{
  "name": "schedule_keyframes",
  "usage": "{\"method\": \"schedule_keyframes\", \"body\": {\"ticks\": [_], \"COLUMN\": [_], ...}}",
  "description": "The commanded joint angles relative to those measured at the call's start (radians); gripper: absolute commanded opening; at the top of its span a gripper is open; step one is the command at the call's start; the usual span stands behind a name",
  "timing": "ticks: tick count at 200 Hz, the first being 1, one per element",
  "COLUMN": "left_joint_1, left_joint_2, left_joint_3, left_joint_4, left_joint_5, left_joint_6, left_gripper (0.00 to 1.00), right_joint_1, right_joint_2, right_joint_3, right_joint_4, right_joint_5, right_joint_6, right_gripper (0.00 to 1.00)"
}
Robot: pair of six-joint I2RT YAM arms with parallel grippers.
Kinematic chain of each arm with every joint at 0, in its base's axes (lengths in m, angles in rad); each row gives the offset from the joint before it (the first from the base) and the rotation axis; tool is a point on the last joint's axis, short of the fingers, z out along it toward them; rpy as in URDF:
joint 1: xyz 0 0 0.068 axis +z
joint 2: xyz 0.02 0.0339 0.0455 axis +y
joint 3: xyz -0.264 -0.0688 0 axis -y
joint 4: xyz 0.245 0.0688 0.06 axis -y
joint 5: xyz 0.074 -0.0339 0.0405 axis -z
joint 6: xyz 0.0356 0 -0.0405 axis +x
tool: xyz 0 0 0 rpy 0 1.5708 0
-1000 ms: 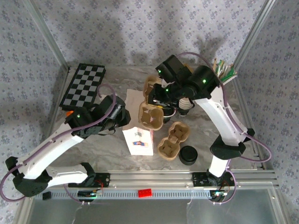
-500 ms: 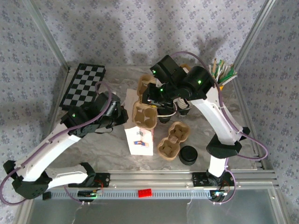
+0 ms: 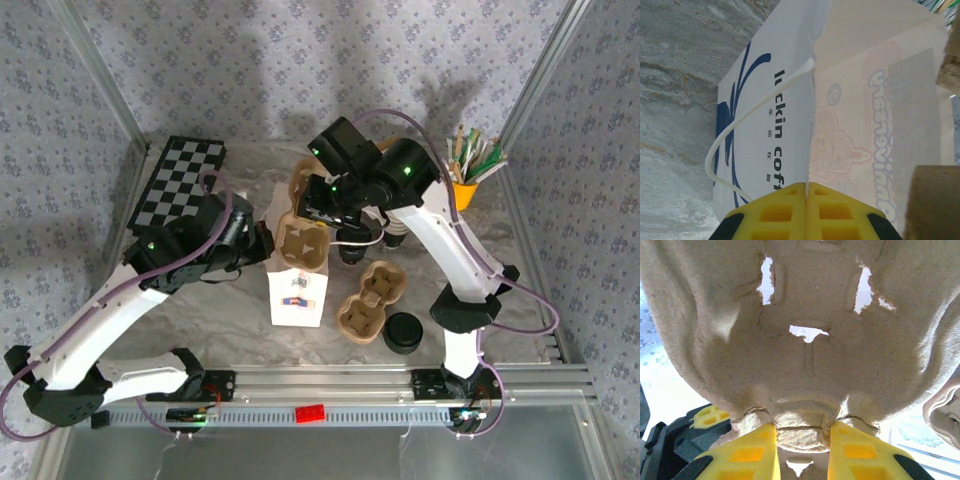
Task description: Pack the takeout coffee
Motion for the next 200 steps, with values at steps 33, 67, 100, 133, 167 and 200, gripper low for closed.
{"method": "schedule_keyframes", "body": {"ticks": [33,67,100,133,167,200], "left_joint_1": [-0.006,-0.007,-0.013,-0.012,0.024,0.070], "left_joint_2": [-0.013,-0.002,0.007,0.003,-0.022,-0.029], "left_joint_3": [0.031,0.037,0.038,0.023,0.019,0.002], "left_joint_4": [-0.027,-0.024,-0.008,0.000,-0.006,0.005], "left_joint_5": [-0.025,-0.027,-0.017,-0.015,-0.010,0.079], "left_joint_6": [0.010,0.026,0.032,0.039,0.041,0.048], "left_gripper": [0.00,0.00,0.00,0.00,0.10,0.07], "right_joint_1": [0.018,0.022,0.033,0.038,0.044,0.039], "right_joint_2": [0.032,0.044,0.065,0.089,0.101,0.103], "right_joint_3": [0.058,0.058,0.061,0.066,0.068,0.072], "right_joint_4": [-0.068,-0.103,-0.094,-0.088,-0.094,-0.082], "right_joint_5": [0.063,0.096,0.103,0.110,0.116,0.107], "right_joint_6": [0.012,0.000,-0.009,-0.018,-0.021,-0.017], "right_gripper": [0.23,0.23,0.23,0.23,0.23,0.23]}}
